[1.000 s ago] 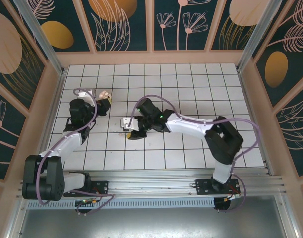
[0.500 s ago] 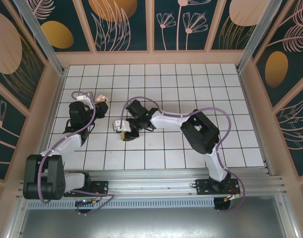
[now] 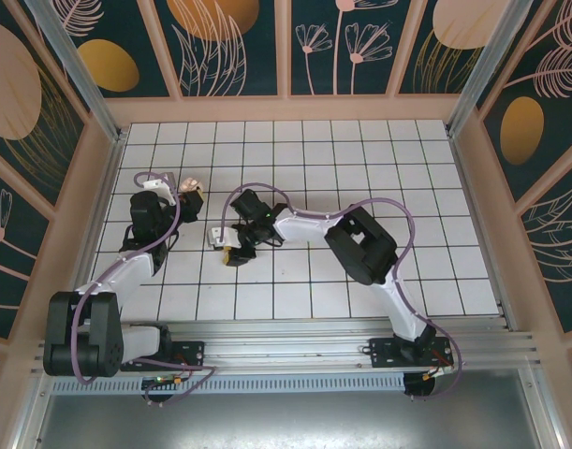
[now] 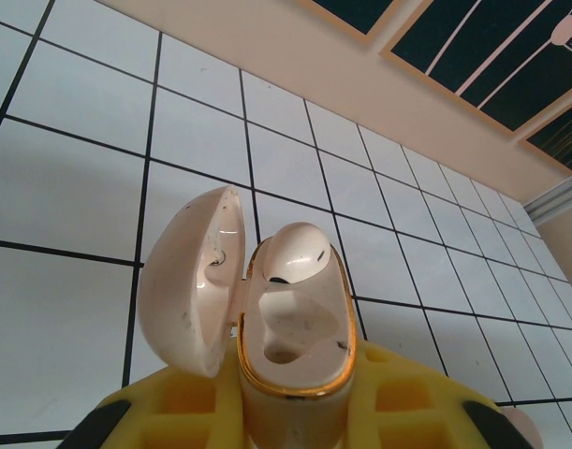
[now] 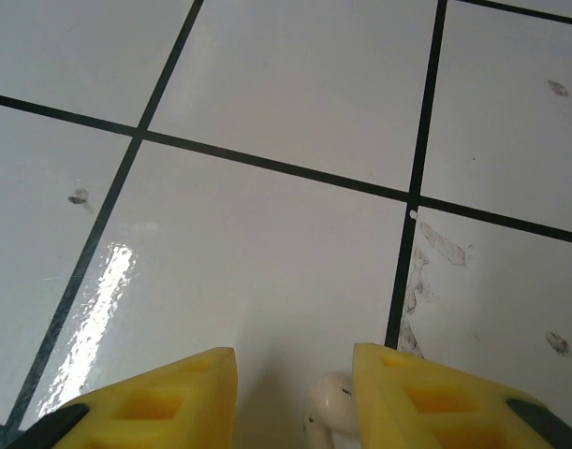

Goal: Insert the wireless bluetooth earbuds into the charging case

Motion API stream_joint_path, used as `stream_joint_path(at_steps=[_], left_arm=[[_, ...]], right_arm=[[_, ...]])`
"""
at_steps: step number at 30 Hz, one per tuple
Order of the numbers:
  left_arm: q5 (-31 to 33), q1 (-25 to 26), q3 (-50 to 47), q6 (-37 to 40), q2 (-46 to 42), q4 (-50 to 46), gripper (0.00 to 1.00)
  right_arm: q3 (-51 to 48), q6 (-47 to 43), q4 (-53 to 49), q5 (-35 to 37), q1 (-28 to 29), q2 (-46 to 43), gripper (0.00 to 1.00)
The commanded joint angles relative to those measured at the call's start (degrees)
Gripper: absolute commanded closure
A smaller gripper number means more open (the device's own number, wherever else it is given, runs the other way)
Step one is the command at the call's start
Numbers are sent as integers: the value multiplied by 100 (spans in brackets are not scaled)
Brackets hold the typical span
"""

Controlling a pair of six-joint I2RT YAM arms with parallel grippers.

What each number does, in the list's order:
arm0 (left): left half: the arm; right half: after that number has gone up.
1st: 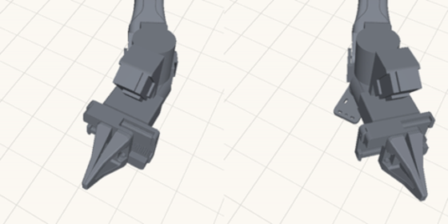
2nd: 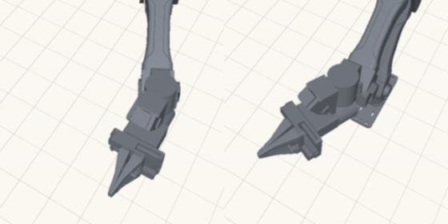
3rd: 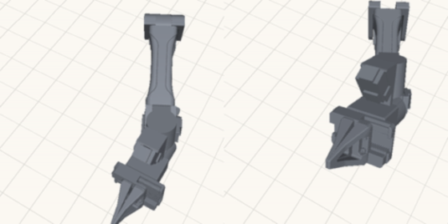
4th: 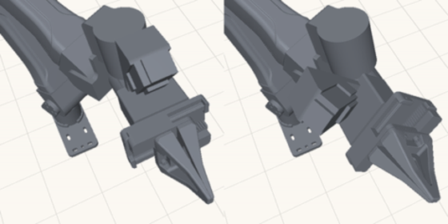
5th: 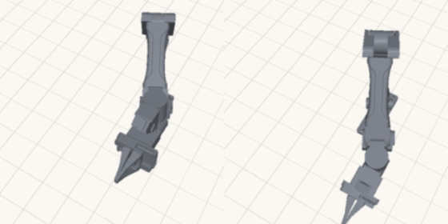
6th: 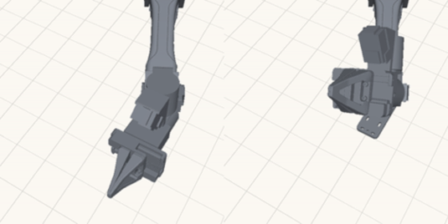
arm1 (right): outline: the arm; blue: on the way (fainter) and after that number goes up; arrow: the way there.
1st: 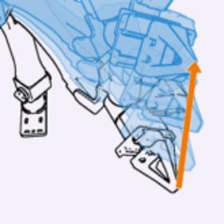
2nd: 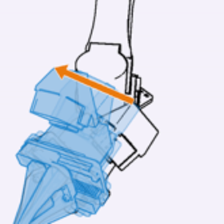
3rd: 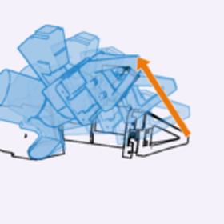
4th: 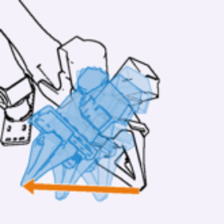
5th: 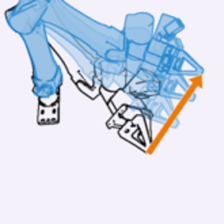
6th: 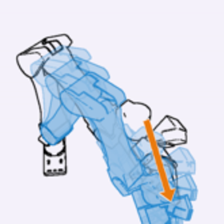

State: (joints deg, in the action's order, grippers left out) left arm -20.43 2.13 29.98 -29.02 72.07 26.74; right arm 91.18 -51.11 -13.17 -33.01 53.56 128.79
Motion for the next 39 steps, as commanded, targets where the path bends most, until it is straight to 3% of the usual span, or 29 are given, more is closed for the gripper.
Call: stream_joint_path(at_steps=[1,21,25,39], left_arm=[[47,-42,18,14,10,157,85],[136,-41,56,67,-96,148,85],[10,-37,115,224,-142,27,85],[-550,-30,193,317,-106,164,86]], right_arm=[[251,-65,-239,-68,-39,171,62],[-178,234,-99,409,-124,11,73],[-695,755,404,424,-195,-370,75],[-3434,3717,1945,1834,-214,-2488,79]])
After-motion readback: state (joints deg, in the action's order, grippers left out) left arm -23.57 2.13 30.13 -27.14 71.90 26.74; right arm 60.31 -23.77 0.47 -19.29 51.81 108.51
